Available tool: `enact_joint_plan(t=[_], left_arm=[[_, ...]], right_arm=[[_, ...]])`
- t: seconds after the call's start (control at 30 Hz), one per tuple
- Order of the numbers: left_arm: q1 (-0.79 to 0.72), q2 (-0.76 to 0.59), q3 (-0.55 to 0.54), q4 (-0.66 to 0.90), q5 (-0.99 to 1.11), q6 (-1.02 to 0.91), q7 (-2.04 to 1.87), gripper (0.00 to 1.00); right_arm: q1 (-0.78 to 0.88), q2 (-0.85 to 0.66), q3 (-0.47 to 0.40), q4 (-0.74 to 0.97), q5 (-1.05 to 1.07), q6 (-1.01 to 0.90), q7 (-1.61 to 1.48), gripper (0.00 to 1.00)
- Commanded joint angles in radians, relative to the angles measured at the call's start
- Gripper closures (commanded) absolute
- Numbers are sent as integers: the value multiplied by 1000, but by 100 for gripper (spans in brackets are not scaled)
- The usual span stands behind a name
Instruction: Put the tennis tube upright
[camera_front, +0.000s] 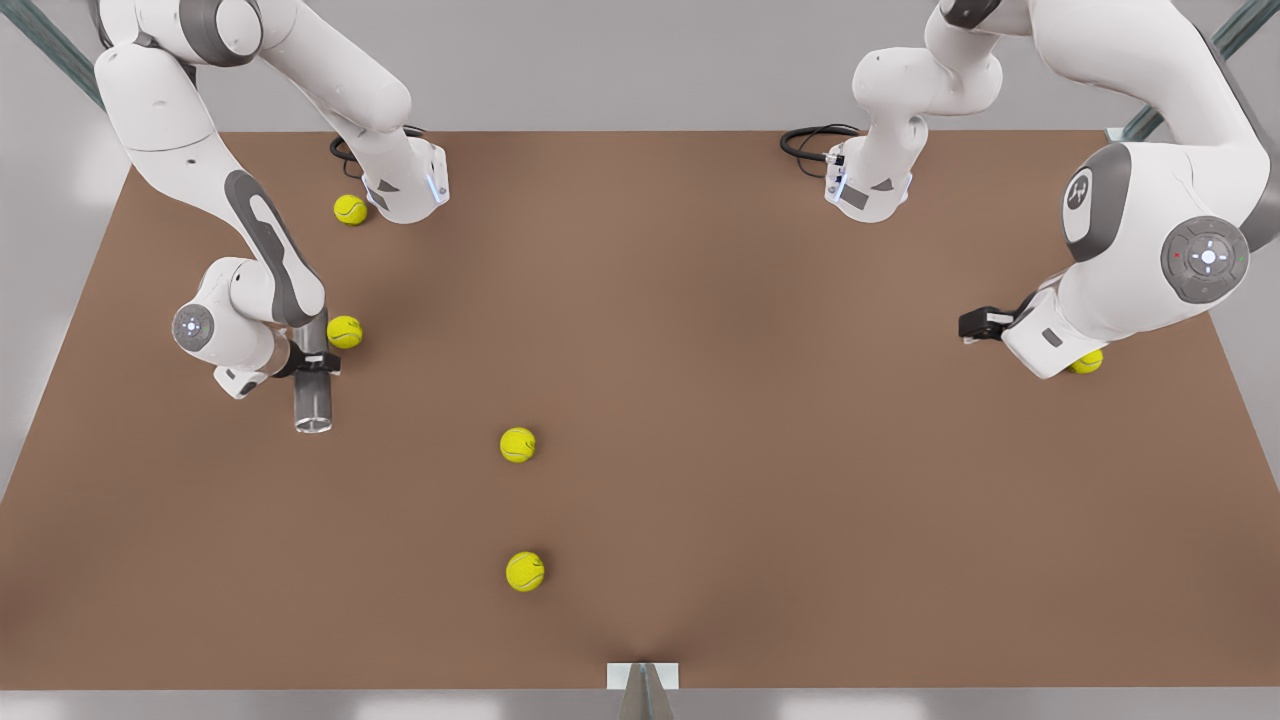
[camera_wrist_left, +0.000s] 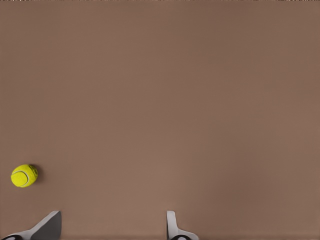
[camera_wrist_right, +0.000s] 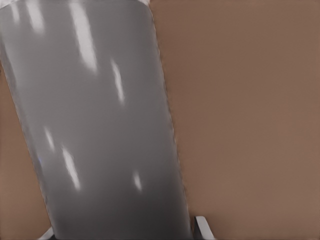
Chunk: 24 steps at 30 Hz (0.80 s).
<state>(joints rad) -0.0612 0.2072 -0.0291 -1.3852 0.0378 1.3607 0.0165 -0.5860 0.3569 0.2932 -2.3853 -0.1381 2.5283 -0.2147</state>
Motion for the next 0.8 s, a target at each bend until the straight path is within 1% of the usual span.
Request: enact_joint_plan(t=[0.0, 0.17, 0.33, 0.4, 0.5, 0.53, 0.77], left_arm=[[0, 0, 0, 0, 1, 0, 0, 0], [0, 5, 0, 0, -1, 1, -1, 0], [0, 5, 0, 0, -1, 1, -1, 0], [0, 6, 0, 0, -1, 3, 0, 0], [0, 6, 0, 0, -1, 3, 0, 0], [0, 6, 0, 0, -1, 3, -1, 0], [0, 6, 0, 0, 0, 3, -1, 0]], right_arm=[[0, 2, 0, 3, 0, 0, 0, 16], [0, 5, 0, 3, 0, 0, -2, 17], [2, 5, 0, 5, 0, 0, -2, 25], [2, 5, -2, 5, 0, -2, -3, 26], [2, 4, 0, 21, 0, -19, -5, 26], [2, 5, 0, 49, 0, -66, -3, 26], [15, -3, 3, 106, -37, -134, -17, 26]])
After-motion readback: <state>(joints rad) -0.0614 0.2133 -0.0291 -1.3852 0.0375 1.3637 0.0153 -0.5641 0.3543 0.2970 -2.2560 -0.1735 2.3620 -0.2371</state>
